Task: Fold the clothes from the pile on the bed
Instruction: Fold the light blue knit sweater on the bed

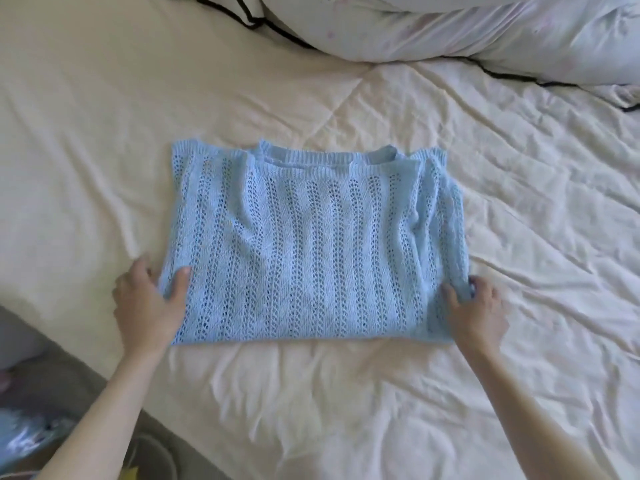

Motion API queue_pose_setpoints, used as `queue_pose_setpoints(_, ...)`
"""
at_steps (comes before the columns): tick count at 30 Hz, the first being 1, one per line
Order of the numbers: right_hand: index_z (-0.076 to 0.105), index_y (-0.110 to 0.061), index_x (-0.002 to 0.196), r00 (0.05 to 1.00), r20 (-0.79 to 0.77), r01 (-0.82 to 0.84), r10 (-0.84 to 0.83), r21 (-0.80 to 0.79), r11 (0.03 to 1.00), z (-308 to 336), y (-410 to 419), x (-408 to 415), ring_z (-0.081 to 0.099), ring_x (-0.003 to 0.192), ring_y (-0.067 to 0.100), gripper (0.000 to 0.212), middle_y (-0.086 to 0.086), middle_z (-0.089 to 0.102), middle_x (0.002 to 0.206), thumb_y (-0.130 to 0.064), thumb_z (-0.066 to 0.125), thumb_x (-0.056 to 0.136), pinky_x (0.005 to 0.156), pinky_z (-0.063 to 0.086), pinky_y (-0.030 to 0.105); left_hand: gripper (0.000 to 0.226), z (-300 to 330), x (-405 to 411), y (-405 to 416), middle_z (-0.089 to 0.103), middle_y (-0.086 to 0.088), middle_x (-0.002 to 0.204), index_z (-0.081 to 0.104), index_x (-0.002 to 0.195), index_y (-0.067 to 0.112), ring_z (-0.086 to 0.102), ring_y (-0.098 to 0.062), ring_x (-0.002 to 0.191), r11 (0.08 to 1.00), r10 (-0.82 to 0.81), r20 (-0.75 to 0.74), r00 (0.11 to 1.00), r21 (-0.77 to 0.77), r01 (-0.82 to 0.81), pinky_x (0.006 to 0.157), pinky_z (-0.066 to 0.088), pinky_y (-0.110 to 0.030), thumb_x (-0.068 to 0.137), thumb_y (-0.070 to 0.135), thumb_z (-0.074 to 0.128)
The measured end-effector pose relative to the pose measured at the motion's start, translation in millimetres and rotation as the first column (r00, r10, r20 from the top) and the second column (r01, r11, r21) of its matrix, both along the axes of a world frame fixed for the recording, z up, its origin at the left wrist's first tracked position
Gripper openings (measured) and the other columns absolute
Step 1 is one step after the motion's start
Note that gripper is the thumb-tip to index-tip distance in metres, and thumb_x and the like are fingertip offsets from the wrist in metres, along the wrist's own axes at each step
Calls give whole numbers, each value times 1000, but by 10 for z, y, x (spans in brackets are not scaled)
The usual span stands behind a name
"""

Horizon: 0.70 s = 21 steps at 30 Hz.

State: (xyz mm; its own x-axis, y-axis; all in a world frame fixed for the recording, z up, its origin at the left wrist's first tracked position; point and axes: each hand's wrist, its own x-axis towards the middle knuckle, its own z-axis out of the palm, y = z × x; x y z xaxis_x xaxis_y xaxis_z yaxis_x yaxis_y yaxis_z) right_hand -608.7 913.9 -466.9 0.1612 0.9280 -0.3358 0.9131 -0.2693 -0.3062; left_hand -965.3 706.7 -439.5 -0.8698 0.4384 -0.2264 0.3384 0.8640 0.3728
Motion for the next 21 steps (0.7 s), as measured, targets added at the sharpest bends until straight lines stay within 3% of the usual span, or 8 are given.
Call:
queue_pose_setpoints(4,62,-4,102,992,-105,69,-75,-55,996,-12,321,212,57,93,33,22,21,64,102,-21,59,88,71,35,34,44,46,75,-284,56,-4,82,55,94,11,55,-32,93,982,183,220,958,-9,-186,77,38,-36,88,55,54)
queue_pose_setpoints(8,60,-6,110,995,-15,99,-99,-33,995,93,357,139,52,108,36,26,21,60,114,-20,55,89,85,38,41,44,99,94,-382,60,-4,89,56,94,15,58,-28,86,961,261,400,878,-21,-276,82,49,-40,82,56,60)
queue_pose_setpoints(10,57,-7,120,996,71,-60,50,134,989,174,146,-31,46,118,38,33,21,54,125,-17,56,88,96,34,46,40,132,136,-388,62,-6,90,59,92,13,59,-25,76,921,332,537,775,-9,-389,80,50,-40,80,50,67)
queue_pose_setpoints(12,57,-8,126,929,89,-369,358,263,891,250,-193,-262,48,123,38,41,20,53,131,-16,61,86,104,30,51,35,166,204,-391,63,-8,87,62,96,8,56,-25,70,881,367,608,704,14,-472,73,49,-35,81,39,70)
queue_pose_setpoints(16,56,-16,131,582,36,-800,812,202,565,278,-954,-713,44,131,35,47,14,49,140,-24,64,85,106,26,62,28,367,407,-312,64,-5,94,56,115,7,62,-16,78,674,384,723,575,206,-709,61,53,-23,90,19,62)
queue_pose_setpoints(18,41,-19,142,529,-106,-843,842,53,536,237,-1113,-834,26,142,31,52,9,31,153,-28,55,93,113,13,57,15,526,509,-191,63,-6,99,57,107,11,63,-18,85,605,369,700,611,318,-730,63,56,-25,92,15,58)
queue_pose_setpoints(20,30,-22,147,614,-309,-778,727,-78,624,208,-1063,-870,8,147,21,48,2,17,158,-30,38,101,117,-1,47,8,738,640,26,60,-2,89,54,87,19,58,-21,86,619,325,594,735,454,-641,67,51,-31,92,15,58)
queue_pose_setpoints(21,37,-20,145,682,-476,-688,556,-159,708,253,-996,-868,13,146,19,44,2,22,157,-31,36,102,117,1,44,16,847,723,180,57,1,83,50,80,22,55,-19,82,663,278,503,818,516,-543,69,47,-34,92,15,59)
